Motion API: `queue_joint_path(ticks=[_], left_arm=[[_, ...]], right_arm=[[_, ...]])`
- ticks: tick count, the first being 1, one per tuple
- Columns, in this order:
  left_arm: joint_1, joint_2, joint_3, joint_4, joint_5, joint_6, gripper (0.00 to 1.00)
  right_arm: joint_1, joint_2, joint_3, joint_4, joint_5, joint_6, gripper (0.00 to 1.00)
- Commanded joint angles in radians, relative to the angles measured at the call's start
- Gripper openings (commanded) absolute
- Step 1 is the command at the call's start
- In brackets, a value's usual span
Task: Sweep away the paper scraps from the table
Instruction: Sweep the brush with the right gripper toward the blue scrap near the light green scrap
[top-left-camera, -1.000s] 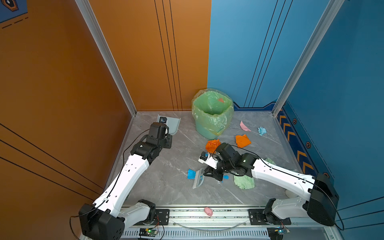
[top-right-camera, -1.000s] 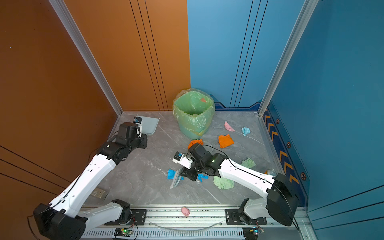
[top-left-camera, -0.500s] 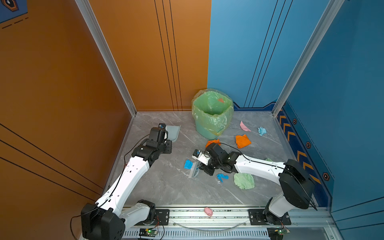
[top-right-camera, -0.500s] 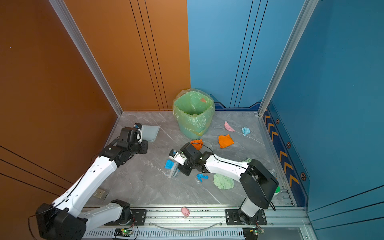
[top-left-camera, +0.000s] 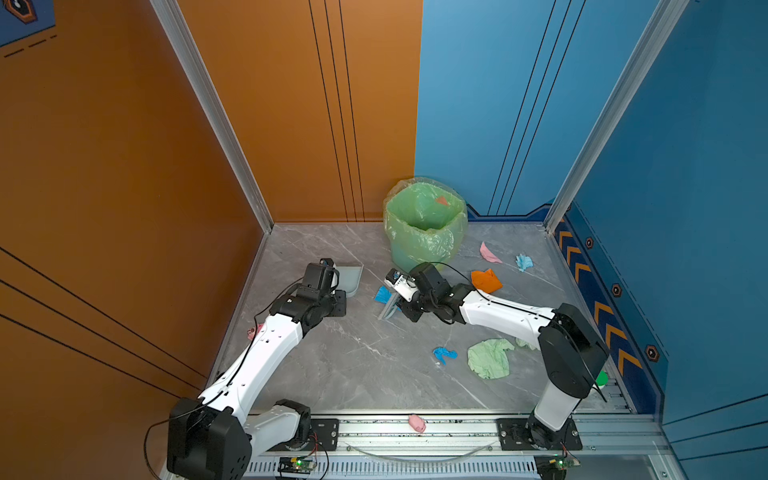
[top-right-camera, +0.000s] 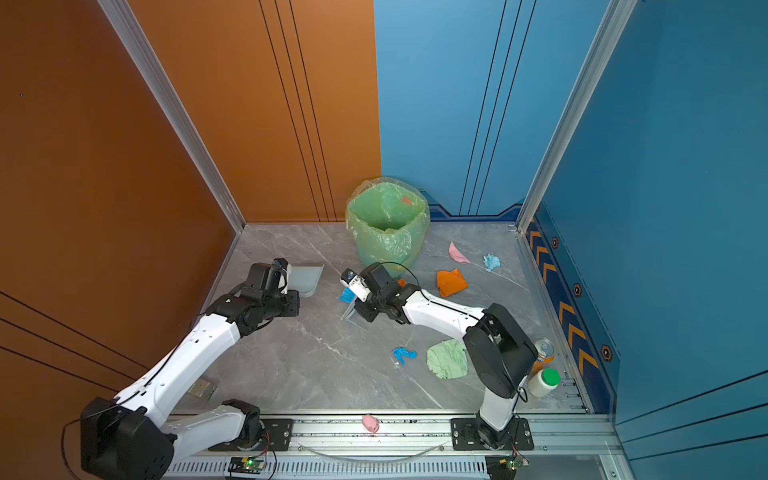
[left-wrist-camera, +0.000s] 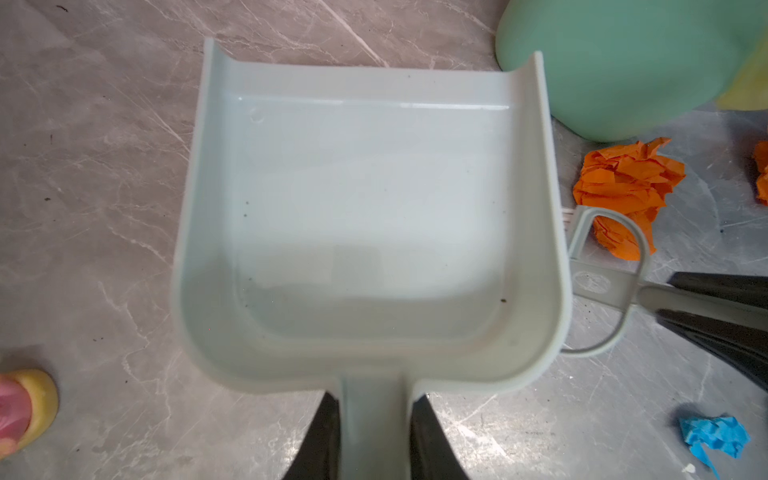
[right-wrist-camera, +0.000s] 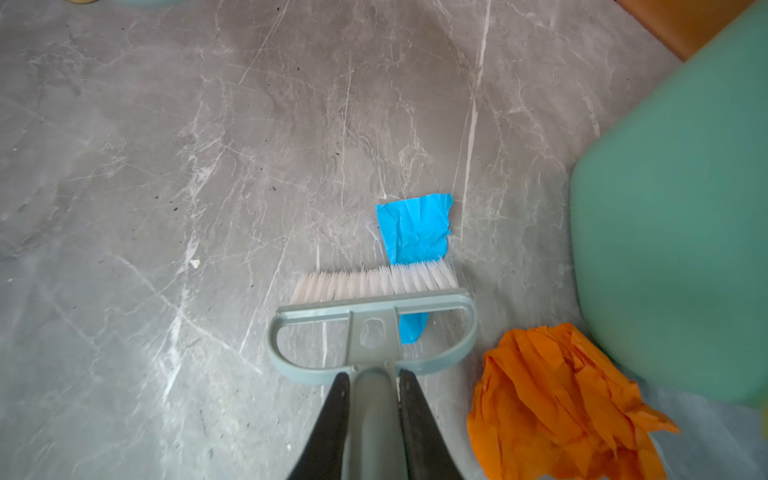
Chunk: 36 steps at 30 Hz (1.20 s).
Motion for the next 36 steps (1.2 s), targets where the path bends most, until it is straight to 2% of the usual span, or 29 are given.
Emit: queue_joint_path(ticks=[1, 5, 7, 11, 20, 25, 31, 36], left_arm=[[0.002, 0.025, -0.006, 0.01, 0.01, -0.01, 0.0], [-0.001, 0.071, 0.01, 0.023, 0.04, 0.001, 0.0], [-0.005, 0.107, 0.022, 0.023, 0.057, 0.007, 0.0], [-0.021, 0.154, 0.037, 0.023, 0.076, 0.021, 0.0], [-0.049, 0.2, 0.061, 0.023, 0.073, 0.043, 0.0], [-0.06, 0.222, 0.079, 0.023, 0.075, 0.049, 0.0], [-0.073, 0.233, 0.085, 0.022, 0.084, 0.053, 0.0], [-0.083, 0.23, 0.074, 0.022, 0.084, 0.054, 0.0]], right_arm=[[-0.014, -0.147, -0.022, -0.119, -0.027, 0.009, 0.0], [-0.031, -0.271, -0.077, -0.206, -0.054, 0.098, 0.0], [-0.037, -0.316, -0.079, -0.299, -0.024, 0.157, 0.0], [-0.043, -0.384, -0.104, -0.439, 0.033, 0.251, 0.0], [-0.04, -0.52, -0.174, -0.645, 0.031, 0.437, 0.0], [-0.042, -0.538, -0.209, -0.678, 0.01, 0.472, 0.0], [-0.034, -0.471, -0.236, -0.679, -0.02, 0.463, 0.0], [-0.021, -0.427, -0.255, -0.601, -0.007, 0.454, 0.0]])
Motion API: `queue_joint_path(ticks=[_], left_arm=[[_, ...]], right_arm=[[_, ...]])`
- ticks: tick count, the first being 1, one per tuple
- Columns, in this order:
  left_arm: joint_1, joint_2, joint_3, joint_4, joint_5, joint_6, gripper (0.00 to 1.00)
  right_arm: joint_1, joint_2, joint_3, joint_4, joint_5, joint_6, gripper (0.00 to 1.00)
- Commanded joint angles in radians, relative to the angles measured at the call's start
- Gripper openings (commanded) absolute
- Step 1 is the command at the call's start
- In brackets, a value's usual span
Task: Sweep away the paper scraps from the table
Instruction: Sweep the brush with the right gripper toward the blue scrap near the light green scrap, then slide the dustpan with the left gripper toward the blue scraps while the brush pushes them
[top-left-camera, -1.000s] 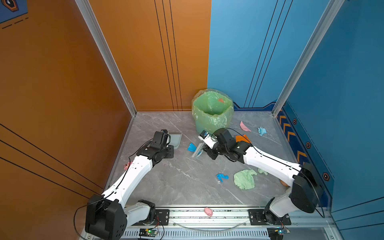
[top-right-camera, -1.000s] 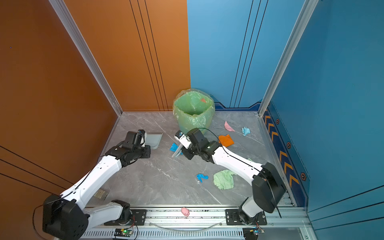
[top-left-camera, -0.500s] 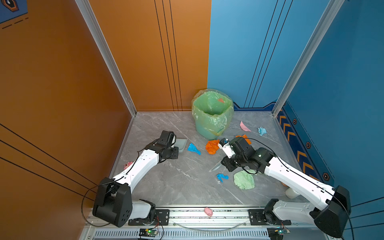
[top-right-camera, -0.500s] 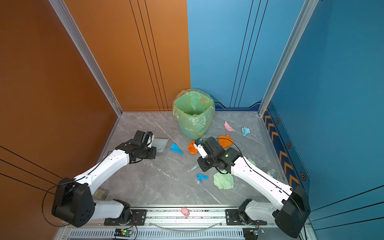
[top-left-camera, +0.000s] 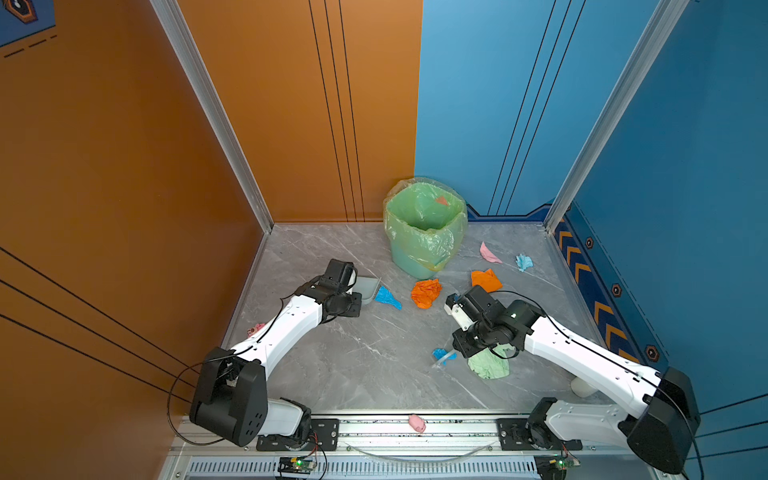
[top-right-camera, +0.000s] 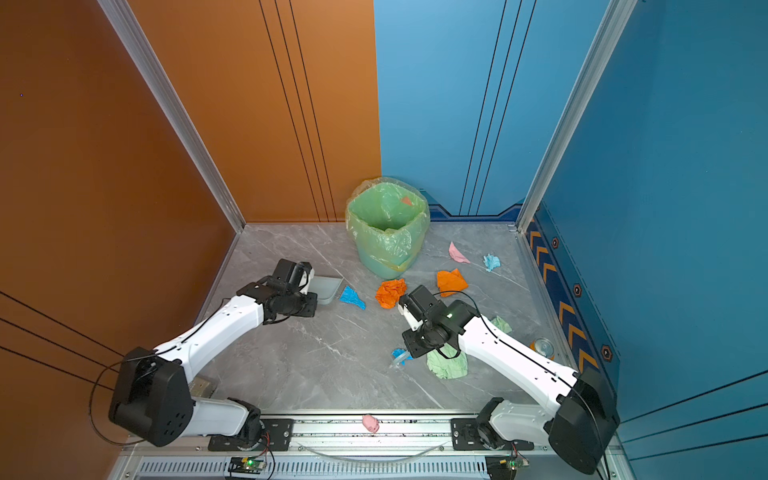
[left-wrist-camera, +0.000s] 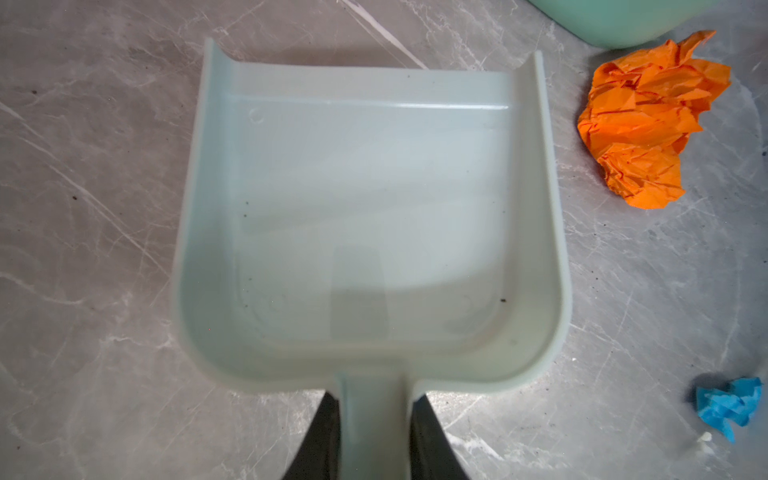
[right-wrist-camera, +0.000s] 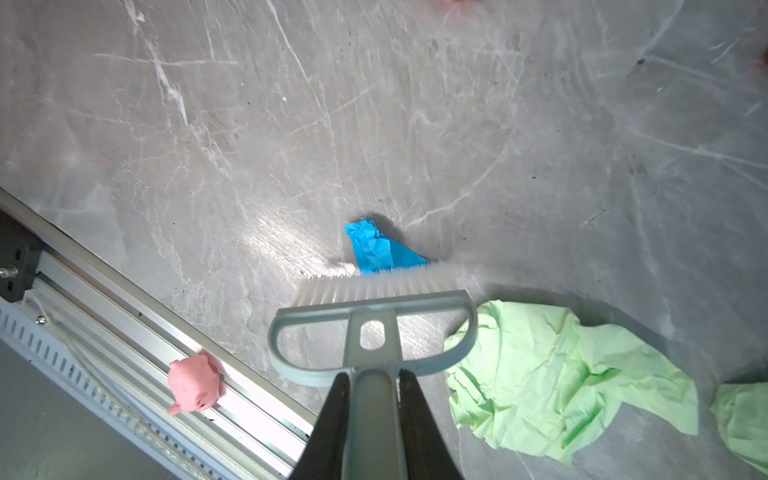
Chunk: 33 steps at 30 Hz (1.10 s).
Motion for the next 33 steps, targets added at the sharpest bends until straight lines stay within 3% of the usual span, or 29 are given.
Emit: queue_joint_path(ticks=[1, 10, 20, 33], left_arm=[[-0.01, 0.006, 0.018, -0.002, 0.016, 0.014, 0.0], [-0.018, -0.01, -0.017, -0.003, 0.01, 0.004, 0.0], [-0.013, -0.087, -0.093, -0.005, -0.028, -0.05, 0.0], [-0.002, -0.085, -0.131, -0.014, -0.021, -0.073, 0.0]], right_arm=[[0.012, 0.021, -0.017, 0.061, 0.003, 0.004, 0.0], [0.012, 0.194, 0.055, 0.328, 0.026, -0.055, 0.0], [0.028, 0.487, 0.324, 0.457, 0.116, -0.098, 0.0], [0.057, 0.348, 0.252, 0.566, 0.092, -0.14, 0.0]])
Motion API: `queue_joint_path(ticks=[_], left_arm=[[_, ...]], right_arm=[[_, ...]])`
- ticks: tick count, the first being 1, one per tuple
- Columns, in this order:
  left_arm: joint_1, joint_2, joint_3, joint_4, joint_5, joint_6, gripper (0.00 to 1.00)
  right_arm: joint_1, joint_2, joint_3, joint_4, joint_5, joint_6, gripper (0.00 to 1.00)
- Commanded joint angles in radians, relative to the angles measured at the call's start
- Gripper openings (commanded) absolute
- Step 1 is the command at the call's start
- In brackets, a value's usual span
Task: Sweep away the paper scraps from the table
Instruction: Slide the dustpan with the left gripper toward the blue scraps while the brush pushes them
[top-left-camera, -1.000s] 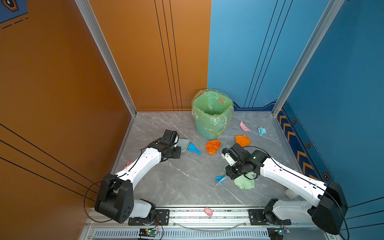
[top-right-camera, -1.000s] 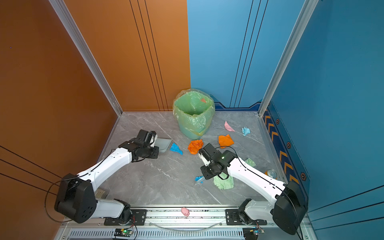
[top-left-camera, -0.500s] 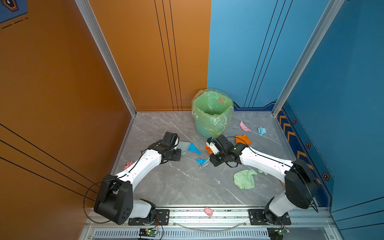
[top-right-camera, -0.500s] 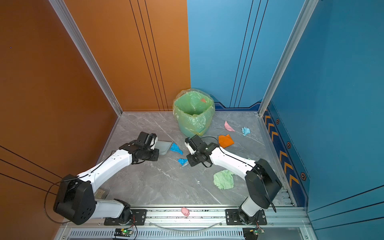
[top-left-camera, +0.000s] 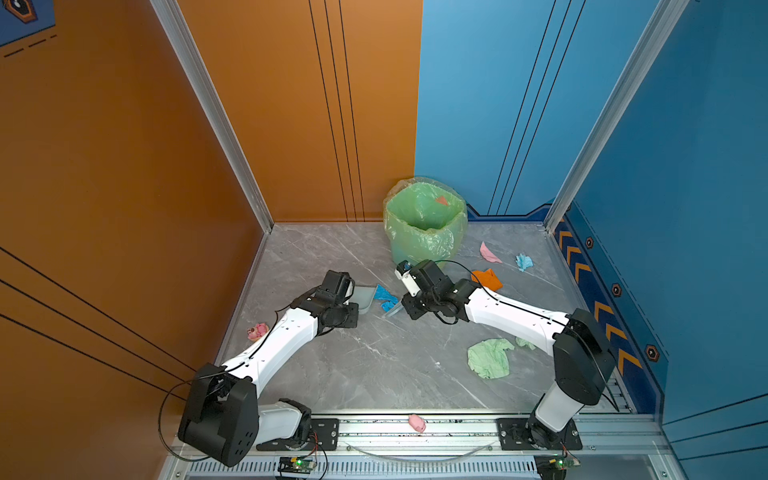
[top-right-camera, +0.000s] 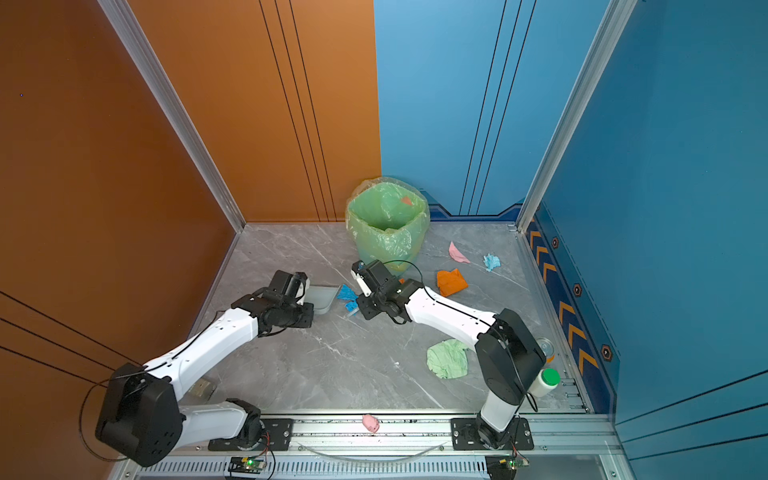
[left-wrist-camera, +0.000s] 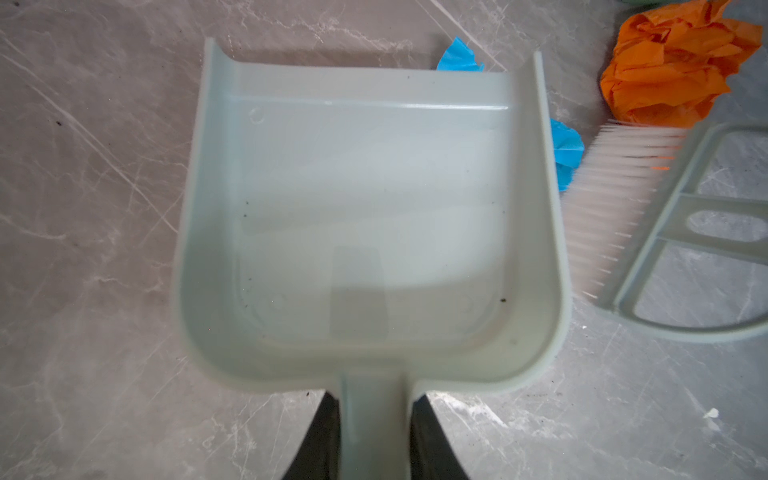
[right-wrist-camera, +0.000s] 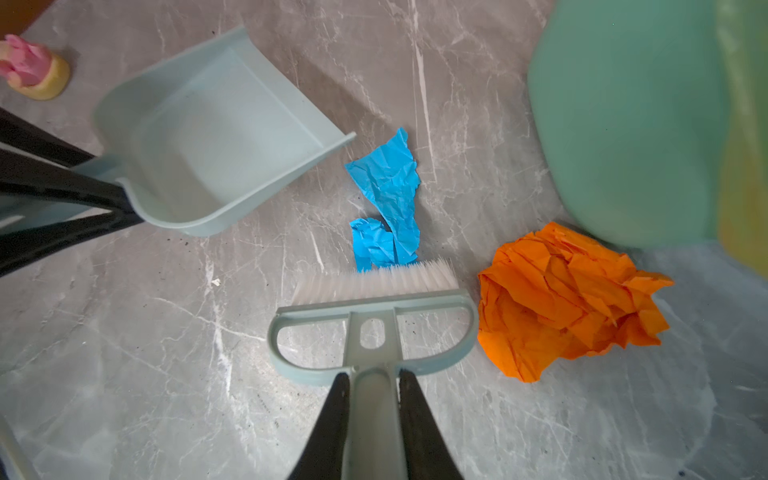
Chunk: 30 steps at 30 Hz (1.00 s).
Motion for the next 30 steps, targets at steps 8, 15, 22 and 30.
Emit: queue_joint_path(ticks=[8, 15, 22, 30], left_arm=[[0.009, -0.02, -0.049, -0.022, -0.011, -0.021, 0.0], [-0.021, -0.045, -0.068, -0.037, -0.002, -0.027, 0.0], [-0.078, -0.045, -0.074, -0.064, -0.029, -0.018, 0.0], [-0.134, -0.09, -0.127, -0.081, -0.041, -0.039, 0.0]], right_arm=[[-0.02, -0.092, -0.054, 0.108, 0.051, -0.017, 0.0], [-0.024, -0.039, -0.029, 0.21, 0.115, 0.02, 0.0], [-0.03, 0.055, 0.073, 0.184, 0.157, 0.055, 0.0], [-0.031, 0.104, 0.118, 0.182, 0.139, 0.098, 0.0]])
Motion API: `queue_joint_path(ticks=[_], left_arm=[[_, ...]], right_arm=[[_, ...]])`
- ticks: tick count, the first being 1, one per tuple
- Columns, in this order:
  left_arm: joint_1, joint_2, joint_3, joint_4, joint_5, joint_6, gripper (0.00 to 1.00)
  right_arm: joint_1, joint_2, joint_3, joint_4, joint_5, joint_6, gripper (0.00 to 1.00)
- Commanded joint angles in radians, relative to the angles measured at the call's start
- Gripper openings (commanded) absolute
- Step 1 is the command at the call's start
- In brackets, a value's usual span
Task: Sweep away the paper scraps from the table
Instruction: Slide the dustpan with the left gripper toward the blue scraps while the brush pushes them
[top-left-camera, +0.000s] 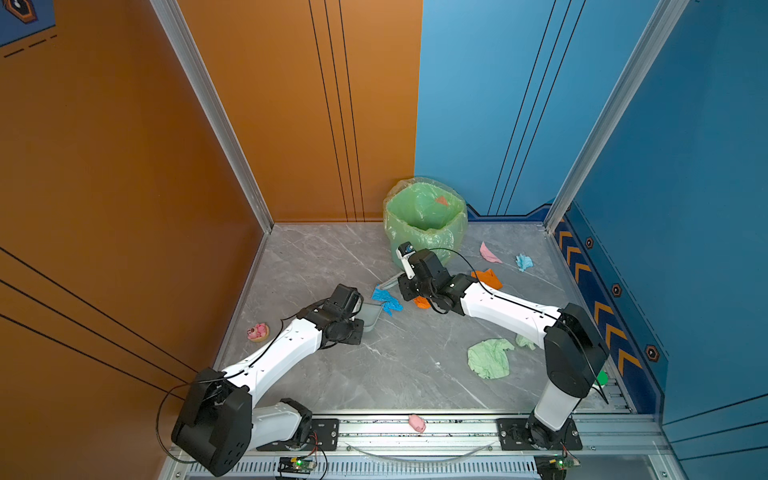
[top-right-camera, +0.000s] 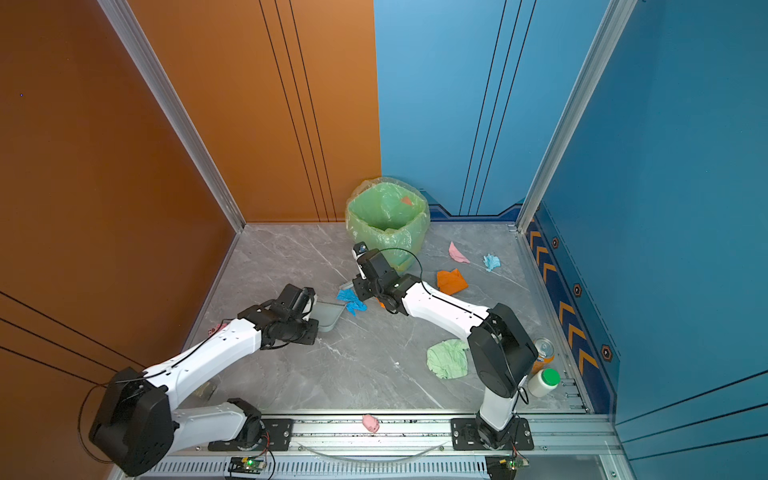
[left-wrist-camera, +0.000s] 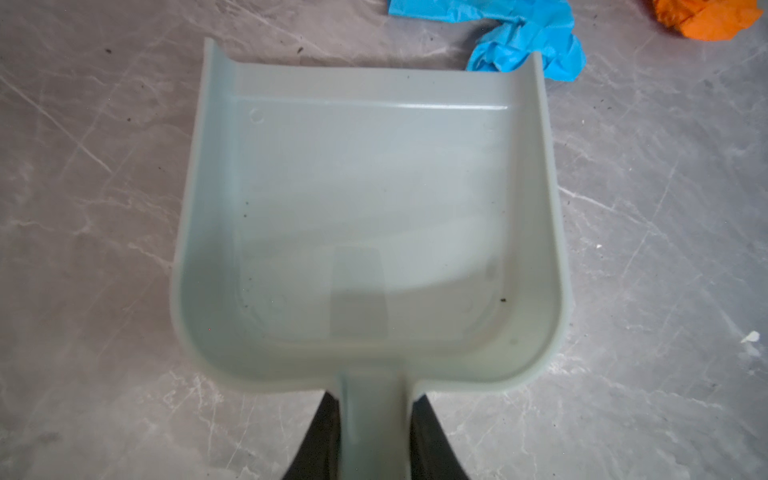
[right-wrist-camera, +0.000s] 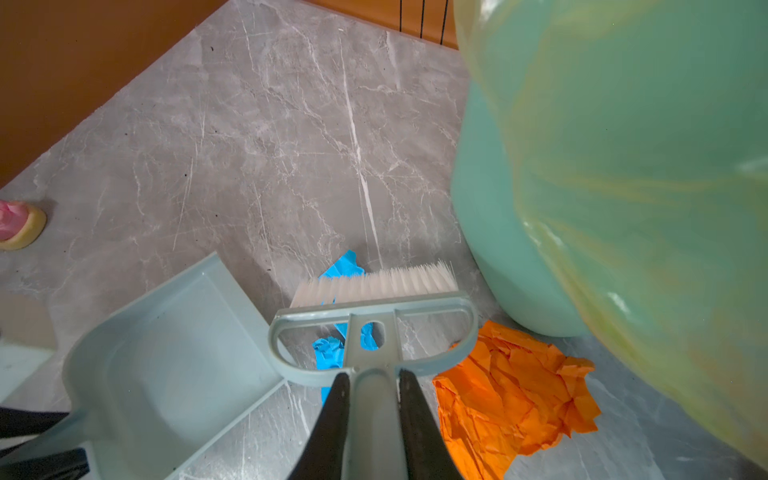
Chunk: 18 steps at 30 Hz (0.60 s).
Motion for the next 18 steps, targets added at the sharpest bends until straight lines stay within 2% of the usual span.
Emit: queue_joint_path(ticks=[1, 6, 11, 18], left_arm=[[-0.022, -0.033, -0.034, -0.032, -0.017, -0.016, 0.0], [-0.072, -0.041, -0.051, -0.03, -0.009, -0.007, 0.0], [-0.143, -0.009, -0.044, -0.029, -0.056, 0.006, 0.0], [-0.166, 0.066, -0.023, -0.029, -0.08, -0.009, 0.0]], right_arm=[[-0.005, 0.018, 0.035, 0.004, 0.001, 0.039, 0.0], [-0.004, 0.03, 0.038, -0.006, 0.002, 0.042, 0.0], [-0.004, 0.039, 0.044, -0.02, 0.003, 0.045, 0.0], [0.002, 0.056, 0.055, -0.053, -0.005, 0.05, 0.0]])
